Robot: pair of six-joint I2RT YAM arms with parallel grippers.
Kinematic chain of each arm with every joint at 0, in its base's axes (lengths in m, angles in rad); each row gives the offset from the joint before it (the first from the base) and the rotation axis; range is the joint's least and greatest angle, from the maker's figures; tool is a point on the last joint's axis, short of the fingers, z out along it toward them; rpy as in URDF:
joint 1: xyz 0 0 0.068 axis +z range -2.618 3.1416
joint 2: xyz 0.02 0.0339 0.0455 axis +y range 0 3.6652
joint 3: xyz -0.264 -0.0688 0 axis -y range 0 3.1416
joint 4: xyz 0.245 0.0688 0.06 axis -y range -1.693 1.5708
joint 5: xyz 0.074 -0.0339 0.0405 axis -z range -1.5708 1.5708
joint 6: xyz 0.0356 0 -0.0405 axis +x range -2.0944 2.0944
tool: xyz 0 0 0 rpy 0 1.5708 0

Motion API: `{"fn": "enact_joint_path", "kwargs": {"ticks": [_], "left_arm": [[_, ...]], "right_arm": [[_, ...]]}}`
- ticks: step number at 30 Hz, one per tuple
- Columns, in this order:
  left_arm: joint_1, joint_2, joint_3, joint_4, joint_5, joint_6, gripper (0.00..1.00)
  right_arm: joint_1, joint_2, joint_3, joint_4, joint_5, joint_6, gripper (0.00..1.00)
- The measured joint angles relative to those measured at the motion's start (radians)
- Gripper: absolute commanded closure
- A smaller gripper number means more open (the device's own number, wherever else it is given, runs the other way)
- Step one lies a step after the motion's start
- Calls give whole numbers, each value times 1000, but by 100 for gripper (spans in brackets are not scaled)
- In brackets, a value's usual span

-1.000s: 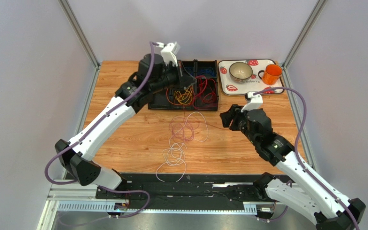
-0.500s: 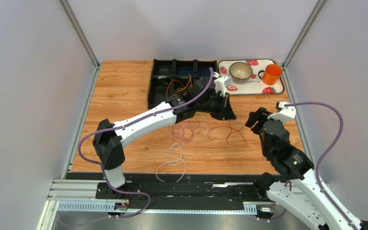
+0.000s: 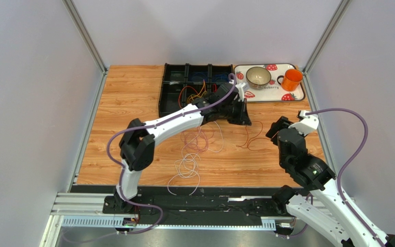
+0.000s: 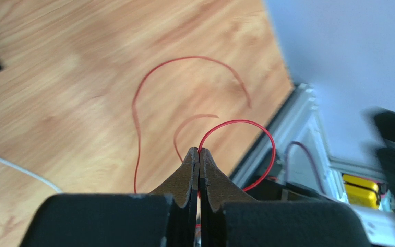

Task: Untangle the cables
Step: Place the cable at the center of the board.

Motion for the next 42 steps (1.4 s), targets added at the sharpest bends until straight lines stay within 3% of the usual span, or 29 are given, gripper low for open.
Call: {"fn": "enact_joint_path", "kwargs": {"ticks": [8,12,14,19,23,27,29,34,42], "left_arm": [[59,237,-12,-76,-26,-16,100],[46,318,68,-132,-32,-18,100],[45,339,132,-159,-31,-20,94],[45,356,242,-152,-9,-21,66],[46,331,211,-155,-6,-11,48],[47,269,133,-197,-24,-1,43],[52,237,121,-229,-33,6,43],[74,74,-12,-252,-60,18,43],[139,-356,-324,-355,-170,64,44]], "right_arm": [[0,38,-1,2,-51,14,40],[0,105,-10,3,-95,23,40],[0,122,-19,2,-114,29,40],[0,142,-20,2,-142,32,38],[-4,150,-19,2,-145,33,14],[-31,185,-14,-2,-175,20,2],[-48,216,-8,-5,-201,12,0],[-109,293,3,-20,-275,-9,0],[-245,490,37,-10,-441,-40,4]]}}
